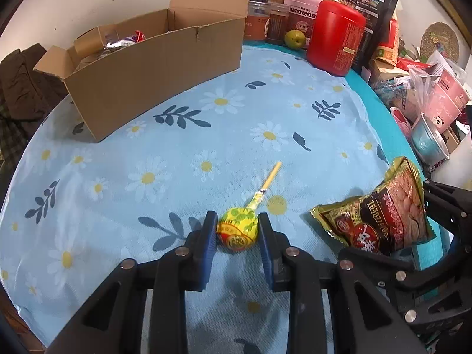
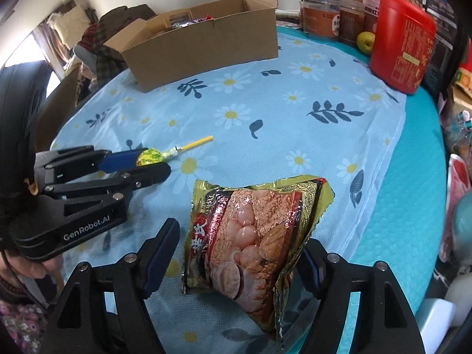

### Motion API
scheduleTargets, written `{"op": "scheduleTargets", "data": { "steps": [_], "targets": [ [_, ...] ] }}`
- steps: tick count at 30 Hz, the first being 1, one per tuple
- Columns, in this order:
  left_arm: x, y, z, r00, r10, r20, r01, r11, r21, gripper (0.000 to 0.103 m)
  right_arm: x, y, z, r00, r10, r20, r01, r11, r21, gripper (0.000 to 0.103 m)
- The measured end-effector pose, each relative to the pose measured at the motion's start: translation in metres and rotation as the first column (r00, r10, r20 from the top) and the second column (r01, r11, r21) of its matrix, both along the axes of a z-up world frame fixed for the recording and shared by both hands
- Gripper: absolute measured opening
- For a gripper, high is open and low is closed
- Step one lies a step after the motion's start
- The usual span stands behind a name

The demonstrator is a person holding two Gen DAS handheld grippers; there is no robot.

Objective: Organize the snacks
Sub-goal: 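Lift the snack pack with the right gripper while the left gripper lifts the lollipop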

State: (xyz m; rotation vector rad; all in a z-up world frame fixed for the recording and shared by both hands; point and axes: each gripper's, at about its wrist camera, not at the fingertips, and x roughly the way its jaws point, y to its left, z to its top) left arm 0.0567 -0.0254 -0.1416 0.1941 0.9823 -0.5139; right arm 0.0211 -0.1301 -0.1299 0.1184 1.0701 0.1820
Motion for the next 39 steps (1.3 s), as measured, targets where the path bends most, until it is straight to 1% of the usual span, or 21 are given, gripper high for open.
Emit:
{"op": "scheduleTargets", "data": {
  "steps": [3,5,9,10,11,14,17,24,27,32,36,39],
  "targets": [
    [0.0,-0.002,0.0,1.0,-0.001,0.006,0.001,1.0,0.011,0.027,-0.002,0.0,-0.001,1.0,0.002,0.007,-0.002,1.0,-0.015,0.075],
    [0.0,-0.002,0.0,1.0,0.001,0.004,-0.001,1.0,0.005,0.027,-0.002,0.002,-0.002,1.0,0.007,0.01,-0.007,1.0,-0.029,0.075],
    [0.004,0.005,0.001,0.999,0.028,-0.035,-0.03,0.998,-0.052,0.027,-0.004,0.007,-0.003,1.0,0.019,0.023,-0.017,0.998,-0.069,0.074],
    [0.005,0.008,0.001,0.998,0.038,-0.049,-0.042,0.997,-0.072,0.027,-0.005,0.008,-0.003,0.999,0.015,0.029,-0.013,0.996,-0.086,0.069],
    [0.005,0.009,0.001,0.998,0.041,-0.054,-0.045,0.996,-0.079,0.027,-0.005,0.009,-0.003,0.999,0.013,0.036,-0.009,0.995,-0.099,0.061],
    [0.0,0.008,0.001,0.999,0.033,-0.039,-0.036,0.998,-0.058,0.027,-0.005,0.007,-0.001,0.999,0.011,0.041,-0.007,0.996,-0.084,0.052],
    [-0.004,0.01,0.003,0.999,0.034,-0.04,-0.037,0.997,-0.064,0.026,-0.006,0.007,0.0,0.999,0.01,0.051,-0.007,0.997,-0.072,0.048],
    [-0.011,0.019,0.013,0.998,0.041,-0.037,-0.044,0.995,-0.085,0.026,-0.007,0.012,0.009,0.996,0.037,0.077,-0.035,0.999,-0.026,0.045],
    [-0.012,0.026,0.02,0.998,0.047,-0.044,-0.051,0.992,-0.112,0.026,-0.005,0.015,0.015,0.994,0.056,0.096,-0.056,0.998,-0.008,0.045],
    [-0.013,0.035,0.038,0.998,0.062,-0.015,-0.064,0.987,-0.145,0.026,0.001,0.023,0.029,0.988,0.09,0.128,-0.092,0.996,0.007,0.045],
    [-0.009,0.038,0.053,0.996,0.079,0.029,-0.074,0.986,-0.147,0.026,0.011,0.027,0.041,0.981,0.112,0.155,-0.116,0.993,0.014,0.045],
    [-0.003,0.043,0.065,0.994,0.1,0.046,-0.091,0.982,-0.164,0.026,0.021,0.029,0.052,0.977,0.119,0.18,-0.126,0.992,0.025,0.045]
  ]
}}
